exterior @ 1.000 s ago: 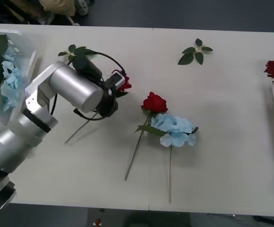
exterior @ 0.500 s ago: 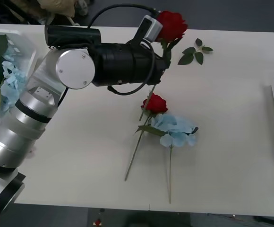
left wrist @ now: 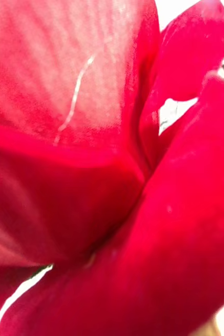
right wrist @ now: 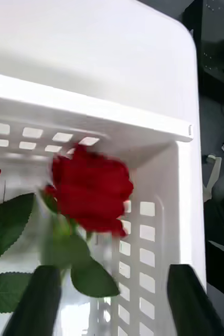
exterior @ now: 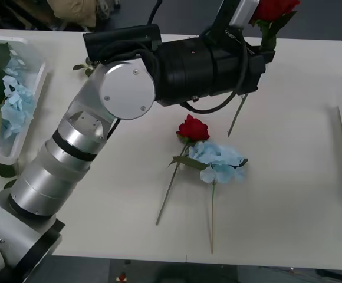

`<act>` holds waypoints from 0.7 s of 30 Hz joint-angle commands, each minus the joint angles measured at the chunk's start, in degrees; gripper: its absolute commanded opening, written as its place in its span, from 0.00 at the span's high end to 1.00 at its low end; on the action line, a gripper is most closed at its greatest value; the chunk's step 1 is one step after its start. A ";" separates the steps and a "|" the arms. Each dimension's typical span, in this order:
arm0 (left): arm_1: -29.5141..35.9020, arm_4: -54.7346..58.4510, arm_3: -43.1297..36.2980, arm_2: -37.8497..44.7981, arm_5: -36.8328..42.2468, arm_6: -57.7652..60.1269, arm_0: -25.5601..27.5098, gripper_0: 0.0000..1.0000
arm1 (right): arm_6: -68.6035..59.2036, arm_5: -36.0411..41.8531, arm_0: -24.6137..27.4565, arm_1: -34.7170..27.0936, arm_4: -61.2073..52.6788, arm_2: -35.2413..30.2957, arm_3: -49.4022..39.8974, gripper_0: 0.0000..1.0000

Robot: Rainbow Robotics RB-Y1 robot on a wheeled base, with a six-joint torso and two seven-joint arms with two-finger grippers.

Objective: Put the red flowers into the right box and the blue flowers into the left box

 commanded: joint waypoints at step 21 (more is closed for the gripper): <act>0.53 2.99 -2.71 -5.98 -7.24 -0.28 -1.65 1.00 | -18.43 9.04 35.59 3.79 -23.25 -13.79 -67.80 0.00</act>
